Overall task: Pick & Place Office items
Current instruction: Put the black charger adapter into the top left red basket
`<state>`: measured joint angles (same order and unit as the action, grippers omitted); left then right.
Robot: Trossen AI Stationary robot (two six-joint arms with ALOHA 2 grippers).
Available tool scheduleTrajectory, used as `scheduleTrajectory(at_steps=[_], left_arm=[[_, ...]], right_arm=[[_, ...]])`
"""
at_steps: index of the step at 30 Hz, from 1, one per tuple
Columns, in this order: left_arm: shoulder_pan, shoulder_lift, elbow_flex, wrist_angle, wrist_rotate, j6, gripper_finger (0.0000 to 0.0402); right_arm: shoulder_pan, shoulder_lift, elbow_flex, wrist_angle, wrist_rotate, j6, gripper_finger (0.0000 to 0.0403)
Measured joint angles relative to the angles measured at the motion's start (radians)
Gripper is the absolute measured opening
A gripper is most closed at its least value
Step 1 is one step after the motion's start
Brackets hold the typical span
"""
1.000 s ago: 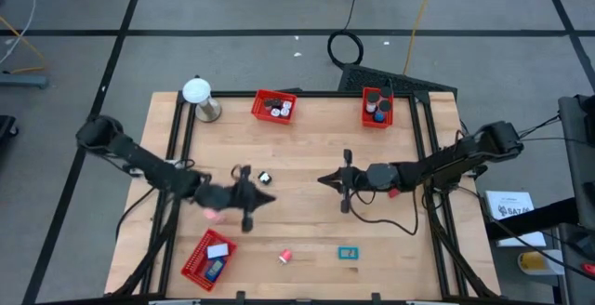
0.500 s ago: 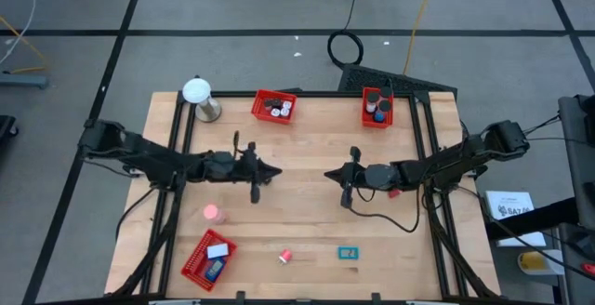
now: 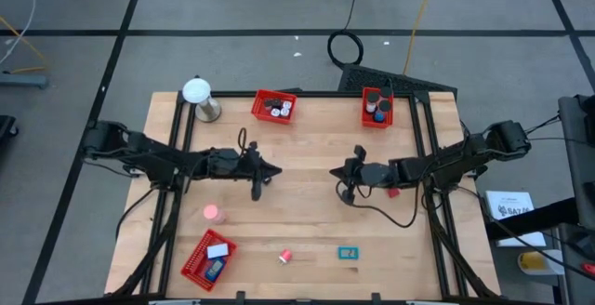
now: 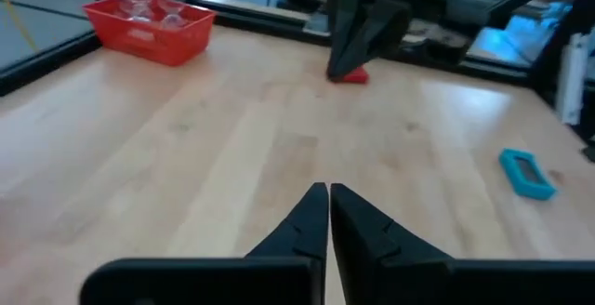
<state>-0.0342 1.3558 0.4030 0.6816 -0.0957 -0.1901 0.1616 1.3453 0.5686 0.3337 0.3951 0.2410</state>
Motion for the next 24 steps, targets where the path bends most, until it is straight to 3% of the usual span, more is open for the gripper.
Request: scheduleTrajectory(at_steps=[6,14,19,24], left_arm=[[-0.021,0.0,0.0,-0.018,-0.008,-0.015,0.0006],[-0.078,0.0,0.0,-0.191,-0.082,-0.207,0.0035],[-0.116,-0.004,0.0,-0.304,-0.091,-0.224,0.0087],[-0.116,-0.011,0.0,-0.521,-0.143,-0.135,0.0159]], right_arm=[[-0.012,0.0,0.0,-0.005,-0.006,0.079,0.0],[-0.016,0.045,0.0,-0.056,-0.051,0.219,0.0],[-0.009,0.061,0.0,-0.039,-0.052,0.216,0.0],[-0.006,0.061,0.0,-0.025,-0.055,0.192,0.001]])
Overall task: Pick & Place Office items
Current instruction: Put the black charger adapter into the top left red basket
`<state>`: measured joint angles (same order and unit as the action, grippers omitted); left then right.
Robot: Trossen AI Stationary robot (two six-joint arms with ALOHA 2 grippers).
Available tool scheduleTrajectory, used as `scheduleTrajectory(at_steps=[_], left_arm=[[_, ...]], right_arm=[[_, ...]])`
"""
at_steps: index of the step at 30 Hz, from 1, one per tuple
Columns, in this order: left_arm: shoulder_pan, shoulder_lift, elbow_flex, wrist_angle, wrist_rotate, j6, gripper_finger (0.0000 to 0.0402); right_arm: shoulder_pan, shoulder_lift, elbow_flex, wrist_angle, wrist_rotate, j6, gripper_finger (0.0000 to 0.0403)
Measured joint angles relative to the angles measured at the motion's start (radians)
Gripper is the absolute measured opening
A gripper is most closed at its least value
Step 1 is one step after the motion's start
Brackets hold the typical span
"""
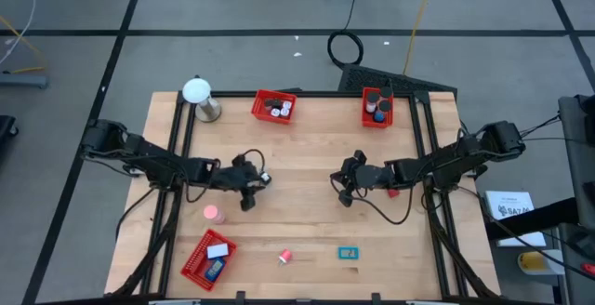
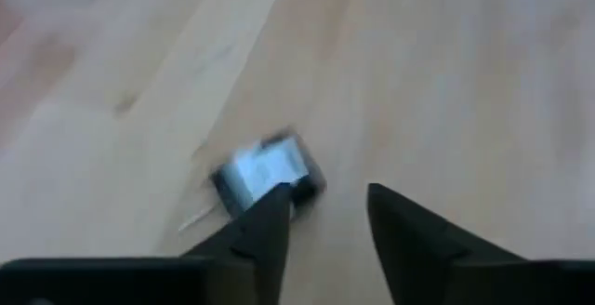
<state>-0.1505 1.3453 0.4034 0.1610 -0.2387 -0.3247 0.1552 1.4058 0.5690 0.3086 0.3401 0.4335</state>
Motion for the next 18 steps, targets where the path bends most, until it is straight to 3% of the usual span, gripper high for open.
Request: scheduleTrajectory(at_steps=[3,8,15,18], left_arm=[[0.017,0.001,0.0,-0.09,-0.027,0.054,0.0203],[0.042,0.008,0.0,-0.084,-0.035,0.108,0.0256],[0.093,0.008,0.001,-0.034,-0.094,0.067,0.0279],[0.119,0.008,0.015,-0.038,-0.112,0.133,0.028]], right_arm=[[0.009,0.0,0.0,0.001,-0.001,-0.006,0.0021],[0.02,0.0,0.0,0.001,-0.001,-0.008,0.0031],[0.023,0.0,0.0,0.006,-0.001,-0.008,0.0032],[0.023,0.0,0.0,0.009,-0.001,-0.02,0.0032]])
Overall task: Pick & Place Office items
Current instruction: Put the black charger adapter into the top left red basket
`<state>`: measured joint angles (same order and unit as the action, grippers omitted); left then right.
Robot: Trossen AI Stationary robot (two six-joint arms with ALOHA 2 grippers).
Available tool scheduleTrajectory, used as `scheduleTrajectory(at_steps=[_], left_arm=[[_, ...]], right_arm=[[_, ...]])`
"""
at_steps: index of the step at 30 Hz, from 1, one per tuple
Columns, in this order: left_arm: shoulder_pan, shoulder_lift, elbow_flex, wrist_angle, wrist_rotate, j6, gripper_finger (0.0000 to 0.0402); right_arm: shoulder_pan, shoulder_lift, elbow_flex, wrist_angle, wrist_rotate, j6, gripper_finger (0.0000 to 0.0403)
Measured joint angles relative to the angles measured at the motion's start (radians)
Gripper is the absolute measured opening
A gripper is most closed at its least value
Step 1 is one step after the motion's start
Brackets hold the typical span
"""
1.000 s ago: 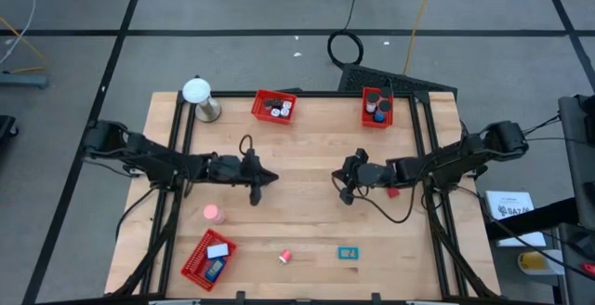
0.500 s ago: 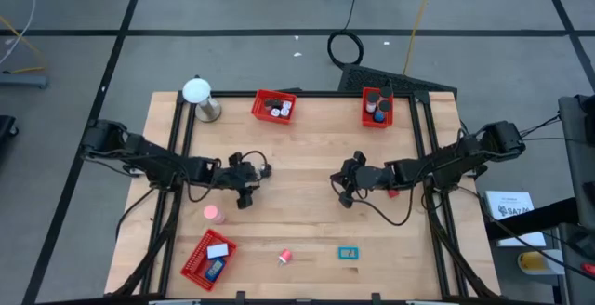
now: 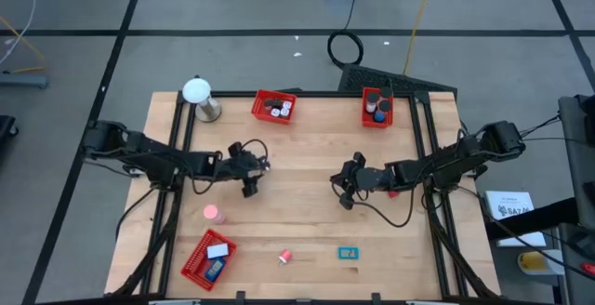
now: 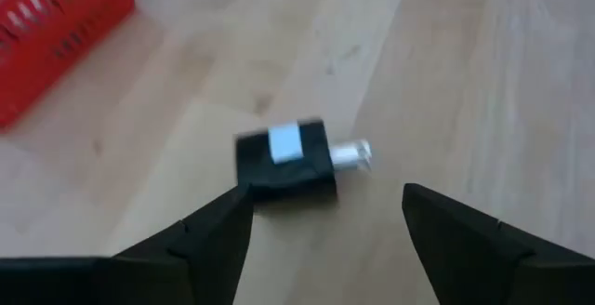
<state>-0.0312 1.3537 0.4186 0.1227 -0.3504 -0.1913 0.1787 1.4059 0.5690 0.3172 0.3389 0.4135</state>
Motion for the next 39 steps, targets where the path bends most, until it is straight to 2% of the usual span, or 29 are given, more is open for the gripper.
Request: scheduleTrajectory(at_steps=[7,10,13,16,19,23,29,33,39], left_arm=[[0.063,0.0,0.074,-0.069,0.046,0.237,0.028],[0.107,0.008,0.084,-0.083,0.138,0.358,0.028],[0.16,0.027,0.101,-0.148,0.226,0.386,0.028],[0.186,0.052,0.12,-0.191,0.241,0.437,0.028],[0.187,0.074,0.142,-0.206,0.262,0.465,0.028],[0.17,0.082,0.18,-0.291,0.334,0.419,0.028],[0.092,0.07,0.251,-0.405,0.346,0.37,0.028],[0.042,0.074,0.287,-0.399,0.296,0.424,0.028],[0.09,0.13,0.289,-0.382,0.289,0.496,0.028]], right_arm=[[0.0,0.0,0.0,0.0,0.0,-0.017,0.0032],[0.0,0.0,0.0,0.0,0.0,-0.036,0.0032],[0.0,0.0,0.0,0.0,0.0,-0.037,0.0032],[0.0,0.0,0.0,0.0,0.0,-0.037,0.0032],[0.0,0.0,0.0,0.0,0.0,-0.036,0.0032],[0.002,0.0,0.0,-0.007,-0.003,-0.02,0.0031],[0.002,0.0,0.0,-0.009,-0.003,-0.018,0.0031],[0.002,0.0,0.0,-0.008,-0.004,-0.022,0.0031],[0.002,0.0,0.0,-0.005,-0.004,-0.032,0.0031]])
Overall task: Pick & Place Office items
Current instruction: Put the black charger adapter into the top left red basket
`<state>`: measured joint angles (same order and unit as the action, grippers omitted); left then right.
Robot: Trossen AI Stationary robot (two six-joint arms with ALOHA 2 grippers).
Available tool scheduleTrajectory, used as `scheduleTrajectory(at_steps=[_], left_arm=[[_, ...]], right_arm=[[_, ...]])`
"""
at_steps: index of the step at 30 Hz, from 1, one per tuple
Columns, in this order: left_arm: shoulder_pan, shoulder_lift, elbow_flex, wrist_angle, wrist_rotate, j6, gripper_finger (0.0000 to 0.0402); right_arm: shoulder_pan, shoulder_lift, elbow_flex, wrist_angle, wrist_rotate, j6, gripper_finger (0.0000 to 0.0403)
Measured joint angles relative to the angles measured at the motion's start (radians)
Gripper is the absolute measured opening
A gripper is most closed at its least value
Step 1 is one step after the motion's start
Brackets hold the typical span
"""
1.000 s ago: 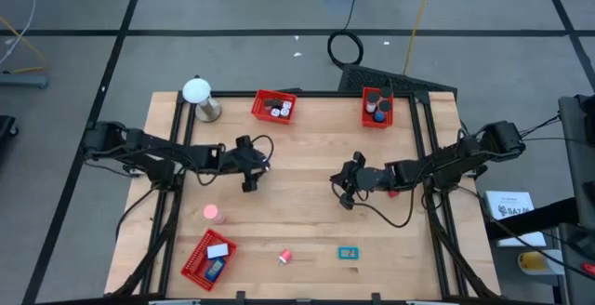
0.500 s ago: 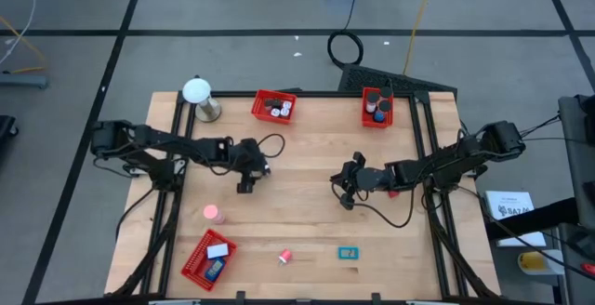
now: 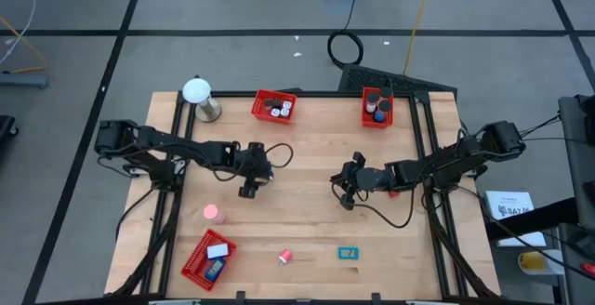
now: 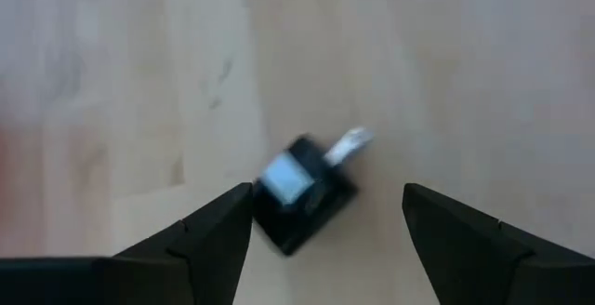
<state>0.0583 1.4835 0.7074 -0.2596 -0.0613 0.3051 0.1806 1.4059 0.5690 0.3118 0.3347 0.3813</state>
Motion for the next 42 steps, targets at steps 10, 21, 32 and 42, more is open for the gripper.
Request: scheduleTrajectory(at_steps=[10,21,32,42], left_arm=[[0.051,0.093,0.001,0.033,0.062,0.059,0.0278],[-0.004,0.09,-0.001,0.037,0.069,0.013,0.0144],[-0.049,0.09,-0.001,0.049,0.113,-0.202,0.0093],[-0.034,0.089,0.005,0.083,0.033,-0.068,0.0235]], right_arm=[[0.005,0.0,0.0,-0.002,0.0,0.0,0.0031],[0.005,0.0,0.0,-0.003,0.0,-0.001,0.0032],[0.005,0.0,0.0,-0.003,0.0,-0.001,0.0032],[0.005,0.0,0.0,-0.003,0.0,-0.001,0.0032]])
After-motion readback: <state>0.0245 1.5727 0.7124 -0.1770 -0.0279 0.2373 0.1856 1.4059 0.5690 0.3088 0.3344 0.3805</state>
